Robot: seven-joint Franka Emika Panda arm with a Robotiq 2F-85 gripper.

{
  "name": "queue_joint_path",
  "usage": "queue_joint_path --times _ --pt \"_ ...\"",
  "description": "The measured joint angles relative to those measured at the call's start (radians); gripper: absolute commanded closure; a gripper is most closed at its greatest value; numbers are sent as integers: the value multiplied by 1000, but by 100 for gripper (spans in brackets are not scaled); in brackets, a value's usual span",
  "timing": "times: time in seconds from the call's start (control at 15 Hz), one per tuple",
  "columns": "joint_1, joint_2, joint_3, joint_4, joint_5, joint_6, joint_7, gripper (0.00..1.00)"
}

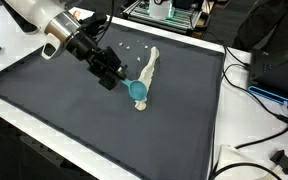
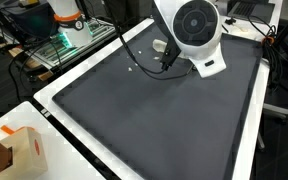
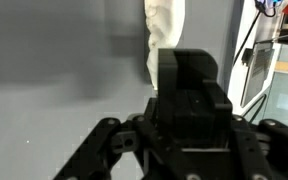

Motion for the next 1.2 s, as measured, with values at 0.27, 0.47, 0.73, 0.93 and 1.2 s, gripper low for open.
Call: queue_joint_path --times 0.27,0.47,0.73,0.93,1.2 --pt "0 1 5 8 -27 -1 5 75" --pt "0 1 6 8 -27 2 17 75" --pt "-2 1 7 5 -22 10 72 75" --pt "-4 1 9 2 -19 15 118 75" --pt "-4 1 9 2 -19 17 157 75"
